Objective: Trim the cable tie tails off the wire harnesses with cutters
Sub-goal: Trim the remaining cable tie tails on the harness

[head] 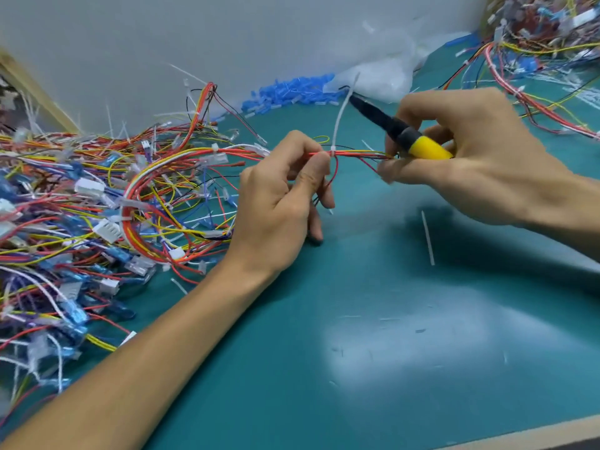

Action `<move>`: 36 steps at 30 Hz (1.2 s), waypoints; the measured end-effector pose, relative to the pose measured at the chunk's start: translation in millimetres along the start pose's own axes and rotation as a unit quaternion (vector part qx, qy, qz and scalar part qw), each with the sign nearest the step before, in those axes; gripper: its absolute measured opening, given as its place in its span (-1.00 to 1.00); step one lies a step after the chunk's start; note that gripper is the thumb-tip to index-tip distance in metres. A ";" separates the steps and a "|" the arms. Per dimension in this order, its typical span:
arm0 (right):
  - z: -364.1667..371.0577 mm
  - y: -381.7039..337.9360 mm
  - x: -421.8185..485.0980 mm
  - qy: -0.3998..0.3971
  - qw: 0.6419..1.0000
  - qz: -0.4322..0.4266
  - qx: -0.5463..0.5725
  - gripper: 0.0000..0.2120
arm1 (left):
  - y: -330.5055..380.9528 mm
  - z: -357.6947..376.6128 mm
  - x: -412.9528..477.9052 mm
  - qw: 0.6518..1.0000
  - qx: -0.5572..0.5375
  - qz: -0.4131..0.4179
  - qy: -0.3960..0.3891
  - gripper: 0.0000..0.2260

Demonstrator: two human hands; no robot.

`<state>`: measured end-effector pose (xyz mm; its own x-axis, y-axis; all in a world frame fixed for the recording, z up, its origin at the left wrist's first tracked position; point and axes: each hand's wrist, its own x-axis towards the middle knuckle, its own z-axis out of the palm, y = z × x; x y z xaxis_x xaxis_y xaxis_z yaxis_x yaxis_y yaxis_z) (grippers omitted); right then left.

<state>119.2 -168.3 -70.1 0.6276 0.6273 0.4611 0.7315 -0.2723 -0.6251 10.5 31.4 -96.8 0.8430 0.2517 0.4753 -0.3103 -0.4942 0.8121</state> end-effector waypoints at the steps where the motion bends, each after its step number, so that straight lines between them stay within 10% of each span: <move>1: -1.3 0.6 0.7 -0.001 1.000 -0.007 -0.012 -0.76 | -1.3 -0.1 0.4 1.000 0.010 0.009 0.006 -0.84; 28: -4.9 5.4 3.5 -0.028 0.996 -0.015 -0.080 -0.47 | -0.1 3.6 -4.2 0.987 0.128 0.095 0.014 -0.93; 36: -9.8 8.9 6.8 -0.034 0.982 -0.059 -0.176 -0.73 | -3.3 3.8 -4.9 0.988 0.123 0.086 0.040 -0.94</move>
<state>132.6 -173.6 -66.4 0.5224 0.7141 0.4661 0.8524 -0.4229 -0.3075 9.1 28.6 -103.2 0.7458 0.2067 0.6332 -0.3224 -0.7198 0.6147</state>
